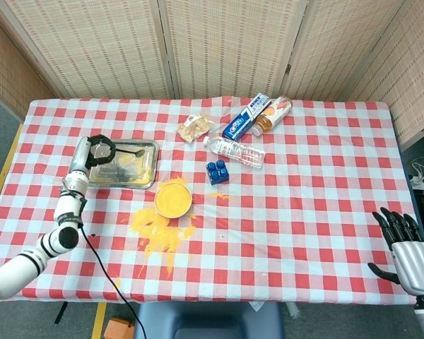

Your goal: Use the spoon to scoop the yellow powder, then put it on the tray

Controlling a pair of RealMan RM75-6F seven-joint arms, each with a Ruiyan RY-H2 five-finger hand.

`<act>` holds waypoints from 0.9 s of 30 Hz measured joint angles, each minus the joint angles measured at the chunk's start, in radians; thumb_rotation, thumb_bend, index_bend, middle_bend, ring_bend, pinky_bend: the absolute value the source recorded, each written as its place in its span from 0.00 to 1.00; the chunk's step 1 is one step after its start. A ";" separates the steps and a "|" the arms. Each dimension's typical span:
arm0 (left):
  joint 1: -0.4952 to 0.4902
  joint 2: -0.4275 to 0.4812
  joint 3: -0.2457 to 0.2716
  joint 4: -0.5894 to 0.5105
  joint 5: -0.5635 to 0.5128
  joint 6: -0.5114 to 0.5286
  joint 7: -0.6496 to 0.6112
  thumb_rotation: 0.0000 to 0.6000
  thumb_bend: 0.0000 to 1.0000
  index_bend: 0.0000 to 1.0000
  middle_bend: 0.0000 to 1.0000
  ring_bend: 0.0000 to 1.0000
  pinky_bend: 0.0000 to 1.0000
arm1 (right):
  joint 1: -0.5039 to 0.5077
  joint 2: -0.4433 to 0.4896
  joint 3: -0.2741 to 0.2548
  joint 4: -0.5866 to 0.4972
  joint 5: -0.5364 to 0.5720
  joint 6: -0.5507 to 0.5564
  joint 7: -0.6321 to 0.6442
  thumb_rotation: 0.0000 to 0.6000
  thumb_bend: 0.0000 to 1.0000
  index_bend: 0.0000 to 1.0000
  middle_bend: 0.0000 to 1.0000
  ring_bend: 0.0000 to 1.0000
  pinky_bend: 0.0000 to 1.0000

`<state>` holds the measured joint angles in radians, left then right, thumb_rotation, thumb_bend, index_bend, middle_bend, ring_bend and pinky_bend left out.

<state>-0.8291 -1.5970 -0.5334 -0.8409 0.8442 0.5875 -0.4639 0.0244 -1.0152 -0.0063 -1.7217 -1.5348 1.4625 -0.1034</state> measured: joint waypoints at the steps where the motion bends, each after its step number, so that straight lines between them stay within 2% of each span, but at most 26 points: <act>1: -0.013 -0.018 -0.003 0.057 0.015 -0.028 -0.037 1.00 0.64 0.83 0.44 0.14 0.04 | 0.000 -0.002 0.002 -0.001 0.004 -0.002 -0.006 1.00 0.06 0.00 0.00 0.00 0.00; 5: -0.051 -0.076 -0.007 0.218 0.082 -0.103 -0.157 1.00 0.63 0.83 0.44 0.14 0.04 | 0.003 -0.008 0.007 -0.002 0.018 -0.008 -0.019 1.00 0.06 0.00 0.00 0.00 0.00; 9: -0.078 -0.119 0.000 0.319 0.159 -0.152 -0.261 1.00 0.61 0.80 0.43 0.13 0.04 | 0.008 -0.012 0.010 0.000 0.030 -0.021 -0.025 1.00 0.06 0.00 0.00 0.00 0.00; 12: -0.089 -0.138 0.014 0.361 0.209 -0.168 -0.317 1.00 0.60 0.67 0.42 0.12 0.03 | 0.013 -0.013 0.011 0.000 0.036 -0.033 -0.029 1.00 0.06 0.00 0.00 0.00 0.00; 14: -0.093 -0.146 0.025 0.380 0.237 -0.173 -0.349 1.00 0.59 0.51 0.40 0.11 0.03 | 0.012 -0.013 0.011 -0.001 0.037 -0.031 -0.030 1.00 0.06 0.00 0.00 0.00 0.00; 17: -0.095 -0.147 0.040 0.385 0.273 -0.178 -0.396 1.00 0.58 0.18 0.35 0.08 0.03 | 0.010 -0.011 0.011 -0.003 0.035 -0.027 -0.026 1.00 0.06 0.00 0.00 0.00 0.00; 19: -0.094 -0.143 0.051 0.381 0.300 -0.176 -0.435 1.00 0.57 0.06 0.30 0.06 0.03 | 0.010 -0.011 0.010 -0.003 0.033 -0.026 -0.026 1.00 0.06 0.00 0.00 0.00 0.00; 22: -0.089 -0.134 0.073 0.369 0.345 -0.161 -0.492 1.00 0.55 0.00 0.21 0.01 0.03 | 0.010 -0.011 0.007 -0.003 0.028 -0.026 -0.026 1.00 0.06 0.00 0.00 0.00 0.00; 27: -0.078 -0.111 0.114 0.350 0.417 -0.119 -0.579 1.00 0.53 0.00 0.12 0.00 0.03 | 0.006 -0.009 0.005 -0.005 0.019 -0.017 -0.024 1.00 0.06 0.00 0.00 0.00 0.00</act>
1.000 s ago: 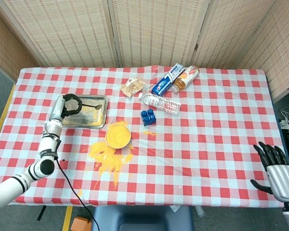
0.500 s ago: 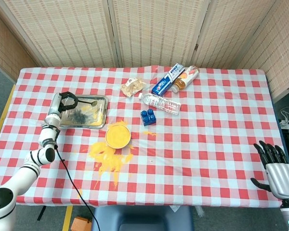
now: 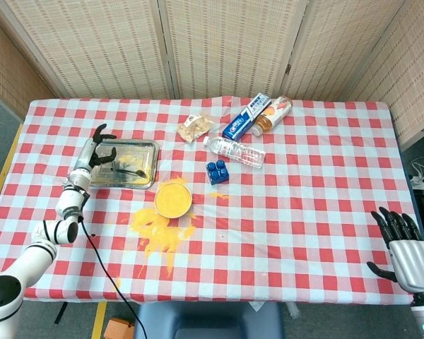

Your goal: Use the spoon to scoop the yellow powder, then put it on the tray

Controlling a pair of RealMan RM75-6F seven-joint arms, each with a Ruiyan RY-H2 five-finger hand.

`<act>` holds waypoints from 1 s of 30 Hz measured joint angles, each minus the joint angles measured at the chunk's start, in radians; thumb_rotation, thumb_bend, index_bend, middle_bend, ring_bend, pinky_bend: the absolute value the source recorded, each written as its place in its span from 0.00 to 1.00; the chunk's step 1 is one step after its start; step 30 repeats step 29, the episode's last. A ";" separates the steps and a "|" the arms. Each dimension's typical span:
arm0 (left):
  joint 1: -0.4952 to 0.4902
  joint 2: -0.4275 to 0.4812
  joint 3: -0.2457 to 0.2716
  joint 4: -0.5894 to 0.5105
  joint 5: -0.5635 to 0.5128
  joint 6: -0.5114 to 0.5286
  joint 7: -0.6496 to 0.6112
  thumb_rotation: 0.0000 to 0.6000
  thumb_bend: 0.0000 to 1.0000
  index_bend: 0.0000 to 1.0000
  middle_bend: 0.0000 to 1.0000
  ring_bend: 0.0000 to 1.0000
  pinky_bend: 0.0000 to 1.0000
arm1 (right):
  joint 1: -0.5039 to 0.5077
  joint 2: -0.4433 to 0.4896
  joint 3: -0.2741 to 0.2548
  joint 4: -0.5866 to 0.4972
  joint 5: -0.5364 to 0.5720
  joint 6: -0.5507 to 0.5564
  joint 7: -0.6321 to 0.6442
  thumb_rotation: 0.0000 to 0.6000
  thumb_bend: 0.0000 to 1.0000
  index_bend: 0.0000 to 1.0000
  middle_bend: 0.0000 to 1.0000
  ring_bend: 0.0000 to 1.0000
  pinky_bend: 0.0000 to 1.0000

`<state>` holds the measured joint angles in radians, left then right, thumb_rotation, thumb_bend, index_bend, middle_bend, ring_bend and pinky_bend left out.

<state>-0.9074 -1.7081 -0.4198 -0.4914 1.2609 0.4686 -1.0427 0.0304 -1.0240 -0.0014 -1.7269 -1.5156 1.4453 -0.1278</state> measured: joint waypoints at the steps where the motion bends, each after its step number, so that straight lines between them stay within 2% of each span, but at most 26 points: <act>1: 0.003 0.006 0.009 -0.004 0.013 0.014 -0.018 1.00 0.52 0.00 0.11 0.00 0.03 | -0.001 0.001 -0.001 0.000 -0.003 0.003 0.001 1.00 0.06 0.00 0.00 0.00 0.00; 6: 0.023 0.028 0.046 -0.033 0.062 0.115 -0.035 1.00 0.51 0.00 0.03 0.00 0.03 | -0.005 0.003 -0.004 0.001 -0.016 0.012 0.012 1.00 0.06 0.00 0.00 0.00 0.00; 12: 0.120 0.083 0.136 -0.172 0.162 0.378 0.048 1.00 0.47 0.00 0.00 0.00 0.03 | -0.008 0.007 -0.009 0.005 -0.036 0.023 0.029 1.00 0.06 0.00 0.00 0.00 0.00; 15: 0.204 0.129 0.191 -0.290 0.210 0.549 0.174 1.00 0.45 0.00 0.00 0.00 0.04 | -0.013 0.008 -0.010 0.005 -0.044 0.035 0.032 1.00 0.06 0.00 0.00 0.00 0.00; 19: 0.351 0.217 0.278 -0.499 0.262 0.767 0.427 1.00 0.42 0.00 0.00 0.00 0.04 | -0.021 0.011 -0.010 -0.004 -0.034 0.043 0.018 1.00 0.06 0.00 0.00 0.00 0.00; 22: 0.461 0.275 0.336 -0.626 0.279 0.862 0.634 1.00 0.41 0.00 0.00 0.00 0.04 | -0.027 0.008 -0.006 -0.009 -0.028 0.054 -0.002 1.00 0.06 0.00 0.00 0.00 0.00; 28: 0.645 0.349 0.413 -0.824 0.299 1.038 1.049 1.00 0.40 0.00 0.00 0.00 0.03 | -0.028 0.001 -0.007 -0.018 -0.018 0.043 -0.032 1.00 0.06 0.00 0.00 0.00 0.00; 30: 0.673 0.360 0.424 -0.855 0.307 1.070 1.092 1.00 0.40 0.00 0.00 0.00 0.03 | -0.027 0.002 -0.009 -0.021 -0.018 0.038 -0.037 1.00 0.06 0.00 0.00 0.00 0.00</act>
